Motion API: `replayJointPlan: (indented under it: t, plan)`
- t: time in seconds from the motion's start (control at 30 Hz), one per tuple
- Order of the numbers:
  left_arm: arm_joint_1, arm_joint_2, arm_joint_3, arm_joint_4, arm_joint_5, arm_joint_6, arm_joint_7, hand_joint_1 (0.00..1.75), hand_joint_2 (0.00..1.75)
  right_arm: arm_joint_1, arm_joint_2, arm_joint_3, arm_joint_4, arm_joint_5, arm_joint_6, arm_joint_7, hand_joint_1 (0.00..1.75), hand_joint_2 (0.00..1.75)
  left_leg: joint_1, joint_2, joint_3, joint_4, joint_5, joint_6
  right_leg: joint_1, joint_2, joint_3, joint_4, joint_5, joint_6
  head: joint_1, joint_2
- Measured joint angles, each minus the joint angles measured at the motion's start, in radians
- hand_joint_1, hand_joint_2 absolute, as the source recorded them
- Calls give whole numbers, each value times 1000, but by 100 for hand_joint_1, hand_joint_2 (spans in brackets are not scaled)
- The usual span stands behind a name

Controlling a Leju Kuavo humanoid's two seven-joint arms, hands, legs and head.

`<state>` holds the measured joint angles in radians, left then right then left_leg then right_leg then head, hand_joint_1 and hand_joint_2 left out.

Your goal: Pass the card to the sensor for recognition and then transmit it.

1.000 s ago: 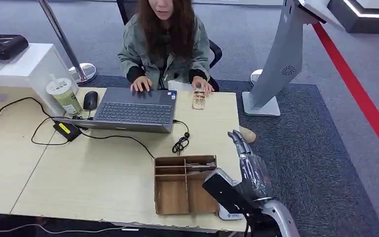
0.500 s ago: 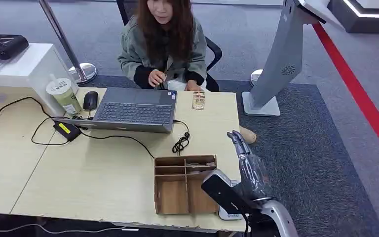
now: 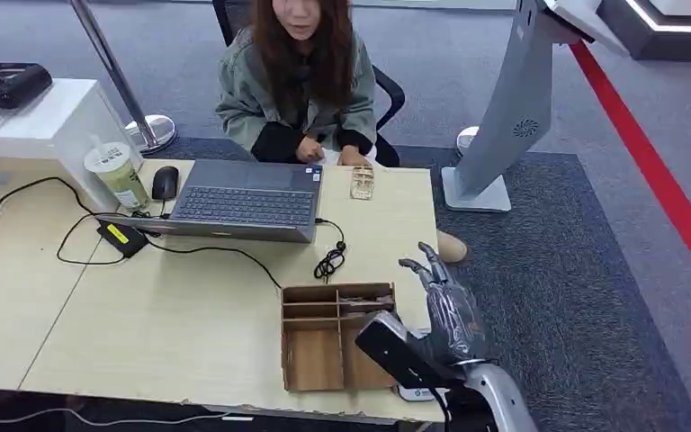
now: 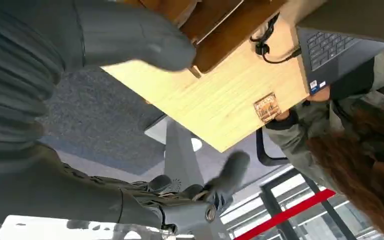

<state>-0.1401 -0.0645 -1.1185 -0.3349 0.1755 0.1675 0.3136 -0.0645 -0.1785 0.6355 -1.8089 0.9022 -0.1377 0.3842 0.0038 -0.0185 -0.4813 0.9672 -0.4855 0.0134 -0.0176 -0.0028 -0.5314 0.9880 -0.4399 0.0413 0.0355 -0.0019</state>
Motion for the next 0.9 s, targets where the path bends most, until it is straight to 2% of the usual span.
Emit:
replayJointPlan:
  t: [0.07,0.13,0.17,0.23,0.5,0.53,0.57,0.6,0.67,0.77,0.9]
  plan:
    - [0,0,0,0,-2,0,-1,0,175,-1,2,2,8,7,0,-3,134,175,0,0,0,0,0,0,0,0,0,0,0,0,0,0]
    - [0,0,0,0,-3,0,-1,0,175,-2,6,2,21,11,0,-9,115,175,0,0,0,0,0,0,0,0,0,0,0,0,0,0]
    - [0,0,0,0,-3,0,-1,0,175,-3,9,2,27,13,0,-11,115,175,0,0,0,0,0,0,0,0,0,0,0,0,0,0]
    - [0,0,0,0,-3,0,-2,0,175,-5,13,4,38,16,-1,-13,103,175,0,0,0,0,0,0,0,0,0,0,0,0,0,0]
    - [0,0,0,0,-4,-1,-3,0,175,-7,24,8,71,22,-2,-16,89,175,0,0,0,0,0,0,0,0,0,0,0,0,0,0]
    - [0,0,-1,0,-4,-1,-3,0,175,-8,25,9,76,23,-2,-16,65,175,0,0,0,0,0,0,0,0,0,0,0,0,0,0]
    - [0,0,-1,0,-4,-1,-3,0,175,-9,26,10,80,23,-2,-17,65,175,0,0,0,0,0,0,0,0,0,0,0,0,0,0]
    - [0,0,-1,0,-4,-1,-4,0,175,-11,28,10,85,24,-2,-17,40,175,0,0,0,0,0,0,0,0,0,0,0,0,0,0]
    - [0,1,-2,0,-5,-1,-4,0,175,-12,32,11,93,24,-2,-19,26,175,0,0,0,0,0,0,0,0,0,0,0,0,0,0]
    - [0,2,-2,0,-5,-2,-4,0,175,-15,36,12,103,24,-2,-19,17,175,0,0,0,0,0,0,0,0,0,0,0,0,0,0]
    - [-1,2,-2,0,-8,-3,-4,0,175,-18,43,14,112,24,-3,-24,17,175,0,0,0,0,0,0,0,0,0,0,0,0,0,0]
